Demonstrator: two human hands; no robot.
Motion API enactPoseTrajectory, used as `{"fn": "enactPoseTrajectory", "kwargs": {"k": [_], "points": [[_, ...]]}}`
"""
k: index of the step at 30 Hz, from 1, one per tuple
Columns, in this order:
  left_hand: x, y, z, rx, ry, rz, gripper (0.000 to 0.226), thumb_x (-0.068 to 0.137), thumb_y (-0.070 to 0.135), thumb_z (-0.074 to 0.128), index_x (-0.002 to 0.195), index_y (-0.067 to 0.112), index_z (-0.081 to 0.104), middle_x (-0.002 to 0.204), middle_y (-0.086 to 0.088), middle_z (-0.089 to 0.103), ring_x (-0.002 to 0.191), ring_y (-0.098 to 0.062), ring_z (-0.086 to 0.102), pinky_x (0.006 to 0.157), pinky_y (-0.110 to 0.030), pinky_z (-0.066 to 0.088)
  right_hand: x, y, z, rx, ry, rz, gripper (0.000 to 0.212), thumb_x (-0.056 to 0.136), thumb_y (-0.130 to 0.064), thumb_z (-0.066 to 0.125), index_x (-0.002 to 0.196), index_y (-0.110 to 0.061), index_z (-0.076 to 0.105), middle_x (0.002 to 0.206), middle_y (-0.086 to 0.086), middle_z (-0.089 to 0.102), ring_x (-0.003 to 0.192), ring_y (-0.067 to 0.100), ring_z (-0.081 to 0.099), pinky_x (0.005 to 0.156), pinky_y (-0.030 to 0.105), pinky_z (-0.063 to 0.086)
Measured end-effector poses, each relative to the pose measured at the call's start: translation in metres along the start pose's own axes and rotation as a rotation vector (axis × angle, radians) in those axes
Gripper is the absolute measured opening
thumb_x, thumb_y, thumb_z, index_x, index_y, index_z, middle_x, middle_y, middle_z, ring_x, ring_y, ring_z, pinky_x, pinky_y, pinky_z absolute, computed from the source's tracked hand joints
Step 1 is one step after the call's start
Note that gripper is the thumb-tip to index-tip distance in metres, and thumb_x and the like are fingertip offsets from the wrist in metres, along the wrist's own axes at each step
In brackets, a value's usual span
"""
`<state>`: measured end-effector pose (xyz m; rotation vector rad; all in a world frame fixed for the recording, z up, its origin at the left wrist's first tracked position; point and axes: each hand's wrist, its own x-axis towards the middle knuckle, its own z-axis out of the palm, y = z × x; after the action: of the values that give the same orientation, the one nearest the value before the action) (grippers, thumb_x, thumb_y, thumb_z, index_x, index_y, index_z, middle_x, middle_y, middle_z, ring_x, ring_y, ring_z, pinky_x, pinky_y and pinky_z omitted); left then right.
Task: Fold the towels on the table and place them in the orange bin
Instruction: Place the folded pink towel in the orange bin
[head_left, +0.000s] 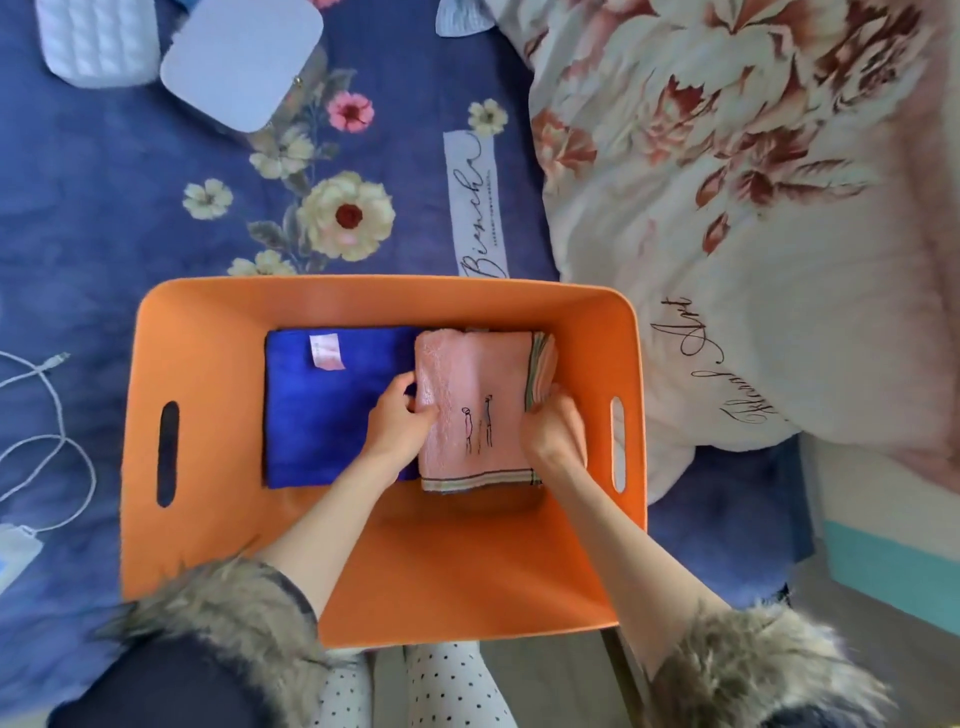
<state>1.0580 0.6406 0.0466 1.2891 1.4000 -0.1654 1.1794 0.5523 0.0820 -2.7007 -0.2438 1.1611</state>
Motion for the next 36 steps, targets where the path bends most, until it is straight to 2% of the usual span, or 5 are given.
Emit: {"fn": "enactPoseTrajectory", "kwargs": {"k": [7,10,16,26,36], "points": [[-0.004,-0.001,0.003,0.129,0.081,0.223,0.051,0.092,0.015,0.054,0.139,0.023,0.036,0.124,-0.005,0.054,0.110,-0.026,0.054,0.090,-0.039,0.046,-0.009,0.002,0.003,-0.064,0.107,-0.082,0.051,0.095,-0.009,0.039,0.143,-0.006,0.023,0.142,0.020,0.040,0.127,0.034,0.044,0.104,0.041,0.038],[-0.013,-0.003,0.001,0.503,0.184,0.588,0.061,0.088,0.013,0.058,0.143,0.017,0.032,0.145,-0.008,0.035,0.129,-0.028,0.040,0.096,-0.046,0.045,-0.017,0.012,0.013,-0.291,0.250,-0.478,0.064,0.091,-0.008,0.043,0.148,-0.004,0.014,0.154,0.018,0.018,0.141,0.036,0.021,0.112,0.048,0.027],[-0.002,-0.007,0.003,1.189,-0.124,0.668,0.111,0.073,0.063,0.062,0.148,0.025,-0.011,0.144,-0.002,-0.038,0.135,-0.024,-0.035,0.110,-0.046,-0.017,0.015,0.010,0.011,-1.114,0.068,-0.577,0.077,0.098,-0.036,0.033,0.143,-0.010,-0.024,0.151,0.014,-0.030,0.138,0.035,-0.028,0.107,0.051,-0.021],[0.027,-0.004,0.015,1.386,-0.115,0.596,0.124,0.064,0.071,0.063,0.144,0.028,-0.022,0.152,0.000,-0.030,0.139,-0.025,-0.029,0.111,-0.054,-0.010,0.051,0.012,0.026,-1.061,-0.076,-0.509,0.085,0.096,-0.025,0.042,0.143,-0.013,-0.028,0.150,0.014,-0.034,0.137,0.038,-0.029,0.113,0.048,-0.015],[-0.059,0.040,-0.032,1.163,-0.104,0.634,0.060,0.095,0.037,0.047,0.147,0.020,0.022,0.158,-0.005,0.009,0.146,-0.021,0.000,0.117,-0.049,0.003,-0.053,0.000,-0.039,-0.134,-0.040,-0.455,0.071,0.091,-0.019,0.051,0.150,-0.019,0.011,0.157,0.008,0.012,0.139,0.032,0.025,0.110,0.040,0.028]]}}
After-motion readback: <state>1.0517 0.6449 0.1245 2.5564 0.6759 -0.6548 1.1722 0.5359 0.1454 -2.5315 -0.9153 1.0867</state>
